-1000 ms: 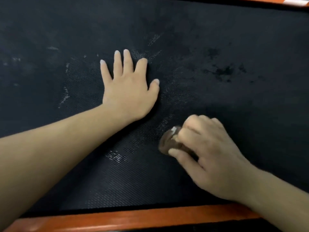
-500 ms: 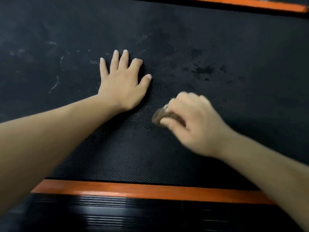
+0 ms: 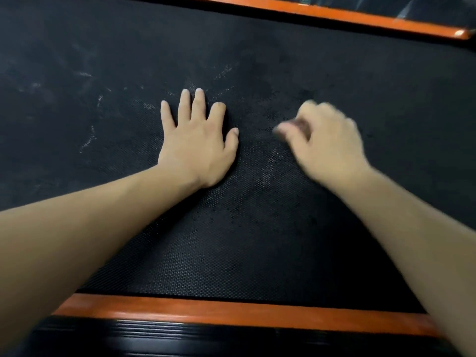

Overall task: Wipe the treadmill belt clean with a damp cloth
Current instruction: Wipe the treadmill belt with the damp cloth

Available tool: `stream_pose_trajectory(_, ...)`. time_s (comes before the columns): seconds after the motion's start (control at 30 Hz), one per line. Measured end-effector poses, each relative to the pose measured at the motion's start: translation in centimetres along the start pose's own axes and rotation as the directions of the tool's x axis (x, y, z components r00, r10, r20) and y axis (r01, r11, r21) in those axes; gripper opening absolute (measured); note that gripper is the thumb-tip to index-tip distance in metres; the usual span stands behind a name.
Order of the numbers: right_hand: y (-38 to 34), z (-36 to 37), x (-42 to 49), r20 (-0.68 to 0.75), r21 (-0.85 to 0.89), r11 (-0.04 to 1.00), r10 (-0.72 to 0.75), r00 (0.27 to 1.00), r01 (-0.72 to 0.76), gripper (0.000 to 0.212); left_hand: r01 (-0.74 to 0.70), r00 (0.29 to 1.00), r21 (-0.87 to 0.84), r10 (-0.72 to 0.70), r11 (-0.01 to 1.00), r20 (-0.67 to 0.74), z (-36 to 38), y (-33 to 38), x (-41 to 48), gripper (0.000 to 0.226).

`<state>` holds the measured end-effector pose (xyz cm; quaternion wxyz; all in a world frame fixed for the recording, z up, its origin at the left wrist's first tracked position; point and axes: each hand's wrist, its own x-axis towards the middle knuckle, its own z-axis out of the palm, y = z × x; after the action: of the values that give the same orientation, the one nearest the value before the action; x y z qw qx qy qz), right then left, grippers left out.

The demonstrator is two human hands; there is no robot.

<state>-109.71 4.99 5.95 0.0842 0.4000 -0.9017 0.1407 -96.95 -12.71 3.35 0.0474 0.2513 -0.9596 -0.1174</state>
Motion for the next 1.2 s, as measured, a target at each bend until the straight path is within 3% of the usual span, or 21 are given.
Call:
stream_pose_trajectory(0.07, 0.9, 0.5, 1.9, 0.003, 0.036, 0.983, 0.178, 0.984, -0.178, 0.035, -0.007, 1.000, 0.003, 0.007, 1.000, -0.006, 0.1, 0.0, 0.1, 0.056)
stream_pose_trajectory(0.1, 0.3, 0.6, 1.5, -0.005, 0.020, 0.987, 0.163, 0.987, -0.162, 0.033, -0.010, 1.000, 0.004, 0.010, 1.000, -0.009, 0.2, 0.0, 0.1, 0.055)
stream_pose_trajectory(0.17, -2.1, 0.5, -1.2, -0.004, 0.048, 0.998, -0.031, 1.000, 0.031, 0.033, -0.015, 1.000, 0.007, 0.015, 1.000, -0.014, 0.2, -0.1, 0.1, 0.054)
stream_pose_trajectory(0.23, -3.3, 0.1, -3.6, 0.114, 0.134, 0.969, -0.223, 0.968, 0.208, 0.036, -0.019, 1.000, 0.012, 0.019, 1.000, -0.012, 0.3, -0.2, 0.1, 0.053)
stream_pose_trajectory(0.3, -2.0, 0.1, -1.7, 0.136, 0.103, 0.956, -0.287, 0.948, 0.275, 0.040, -0.025, 1.000, 0.008, 0.025, 1.000, -0.009, 0.4, -0.2, 0.1, 0.053)
stream_pose_trajectory(0.33, -1.0, 0.5, 0.3, 0.094, 0.064, 0.971, -0.234, 0.968, 0.228, 0.040, -0.027, 1.000, 0.004, 0.027, 1.000, -0.009, 0.4, -0.3, 0.1, 0.053)
stream_pose_trajectory(0.4, 1.0, 0.9, 4.4, 0.042, 0.031, 0.999, 0.005, 0.999, -0.006, 0.037, -0.028, 1.000, 0.000, 0.028, 1.000, -0.008, 0.4, -0.3, 0.1, 0.054)
stream_pose_trajectory(0.47, 1.2, 1.4, 5.8, -0.002, 0.030, 0.985, 0.170, 0.985, -0.170, 0.035, -0.030, 1.000, 0.003, 0.030, 1.000, -0.006, 0.4, -0.3, 0.1, 0.055)
stream_pose_trajectory(0.53, -0.6, 1.9, 4.0, -0.026, 0.033, 0.997, 0.066, 0.997, -0.065, 0.034, -0.029, 1.000, 0.011, 0.029, 1.000, -0.003, 0.3, -0.3, 0.1, 0.057)
stream_pose_trajectory(0.63, -2.5, 1.1, 0.5, 0.108, 0.170, 0.972, -0.183, 0.977, 0.163, 0.035, -0.032, 0.999, 0.028, 0.032, 0.999, -0.004, 0.2, -0.1, 0.1, 0.060)
stream_pose_trajectory(0.7, -1.1, 0.8, 1.9, 0.140, 0.117, 0.967, -0.241, 0.961, 0.225, 0.040, -0.033, 0.999, 0.025, 0.034, 0.999, -0.003, 0.2, -0.1, 0.1, 0.059)
stream_pose_trajectory(0.83, 2.0, 1.2, 6.8, 0.038, 0.024, 0.994, 0.108, 0.993, -0.109, 0.034, -0.029, 1.000, 0.023, 0.030, 0.999, -0.011, 0.3, 0.0, 0.2, 0.058)
stream_pose_trajectory(0.9, 1.0, 1.7, 6.1, 0.006, 0.010, 0.997, 0.073, 0.997, -0.073, 0.033, -0.029, 1.000, 0.028, 0.029, 0.999, -0.012, 0.3, 0.0, 0.3, 0.058)
stream_pose_trajectory(1.0, -1.1, 1.4, 3.5, 0.121, 0.118, 0.982, -0.158, 0.980, 0.144, 0.040, -0.030, 1.000, 0.035, 0.031, 0.999, -0.006, 0.3, 0.0, 0.3, 0.062)
stream_pose_trajectory(1.07, 0.2, 1.2, 4.8, 0.142, 0.108, 0.976, -0.201, 0.969, 0.187, 0.039, -0.039, 0.999, 0.045, 0.038, 0.998, 0.010, 0.2, 0.0, 0.3, 0.066)
stream_pose_trajectory(1.1, 1.1, 1.3, 6.3, 0.111, 0.071, 0.985, -0.164, 0.980, 0.157, 0.036, -0.043, 0.999, 0.050, 0.042, 0.998, 0.018, 0.2, -0.1, 0.3, 0.067)
stream_pose_trajectory(1.2, 3.5, 1.5, 10.8, 0.060, 0.013, 0.992, 0.128, 0.990, -0.129, 0.033, -0.044, 0.998, 0.061, 0.042, 0.997, 0.036, 0.2, -0.1, 0.3, 0.068)
